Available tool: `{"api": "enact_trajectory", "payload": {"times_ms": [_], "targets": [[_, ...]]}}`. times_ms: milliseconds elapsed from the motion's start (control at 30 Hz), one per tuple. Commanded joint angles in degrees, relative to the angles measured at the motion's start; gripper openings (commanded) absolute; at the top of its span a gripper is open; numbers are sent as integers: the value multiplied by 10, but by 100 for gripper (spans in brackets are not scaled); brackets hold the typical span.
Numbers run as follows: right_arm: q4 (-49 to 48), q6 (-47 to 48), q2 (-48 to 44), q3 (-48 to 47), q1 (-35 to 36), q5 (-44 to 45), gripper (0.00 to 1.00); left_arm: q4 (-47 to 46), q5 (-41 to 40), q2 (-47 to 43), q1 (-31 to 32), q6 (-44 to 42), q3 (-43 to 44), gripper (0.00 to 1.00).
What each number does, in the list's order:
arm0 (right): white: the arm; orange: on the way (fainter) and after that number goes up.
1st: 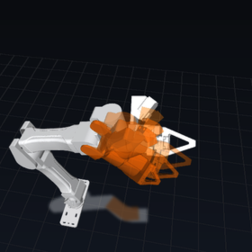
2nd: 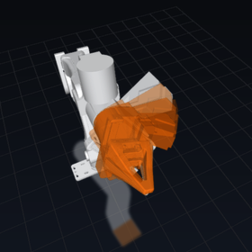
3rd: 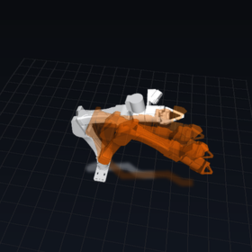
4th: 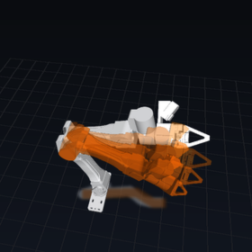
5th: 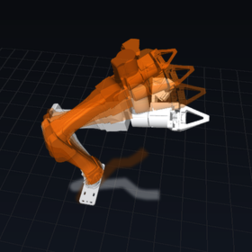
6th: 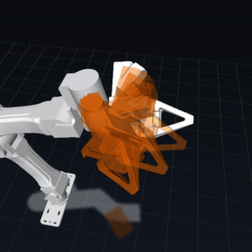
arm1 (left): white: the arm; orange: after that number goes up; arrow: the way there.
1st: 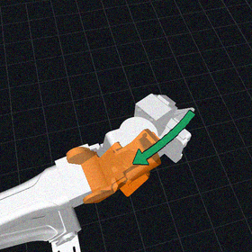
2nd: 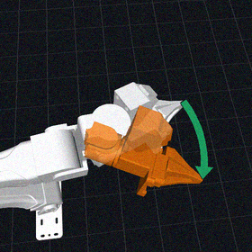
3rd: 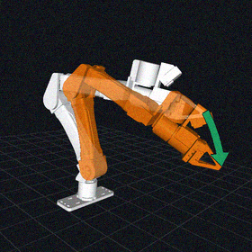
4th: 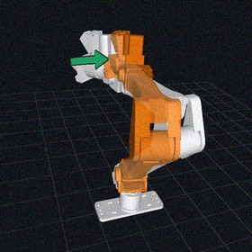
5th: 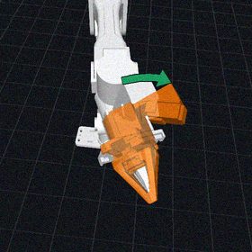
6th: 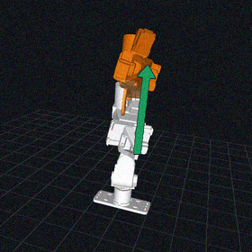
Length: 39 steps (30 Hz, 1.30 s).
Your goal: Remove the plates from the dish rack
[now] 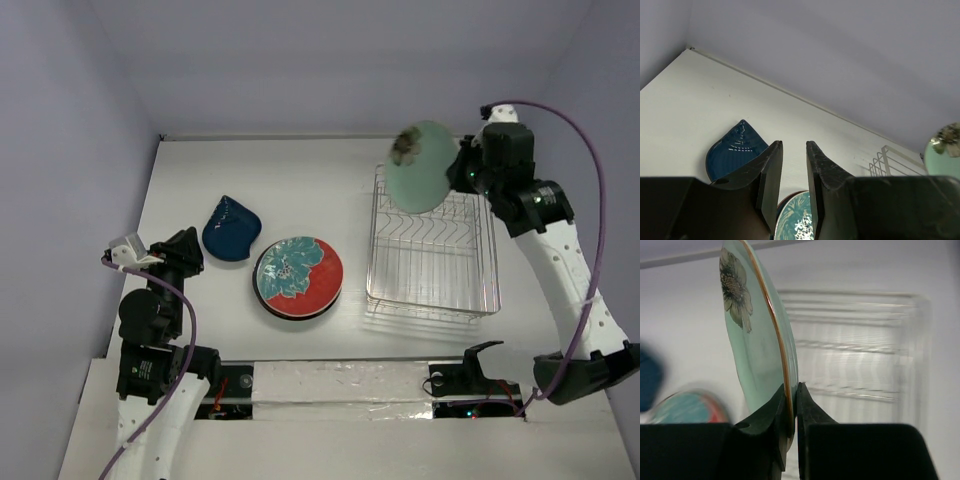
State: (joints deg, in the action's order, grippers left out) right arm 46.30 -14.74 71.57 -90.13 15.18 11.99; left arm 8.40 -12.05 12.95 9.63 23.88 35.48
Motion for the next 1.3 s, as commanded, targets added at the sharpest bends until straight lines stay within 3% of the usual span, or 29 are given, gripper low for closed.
{"api": "enact_trajectory", "payload": {"times_ms": [0, 100, 300, 667, 1000, 1267], "targets": [[-198, -128, -41, 119, 65, -268, 0, -30, 2, 9, -3, -5, -2, 23], [-318, -202, -59, 202, 92, -332, 0, -31, 2, 13, -3, -5, -3, 23], [-406, -252, -28, 275, 182, -340, 0, -31, 2, 20, -3, -5, -4, 23], [-491, -287, 104, 302, 244, -317, 0, -30, 2, 26, -3, -5, -3, 23], [-516, -293, 161, 319, 275, -297, 1, -30, 2, 26, -3, -4, -4, 23], [-504, -289, 166, 358, 275, -260, 33, -31, 2, 24, -3, -4, -3, 23]]}}
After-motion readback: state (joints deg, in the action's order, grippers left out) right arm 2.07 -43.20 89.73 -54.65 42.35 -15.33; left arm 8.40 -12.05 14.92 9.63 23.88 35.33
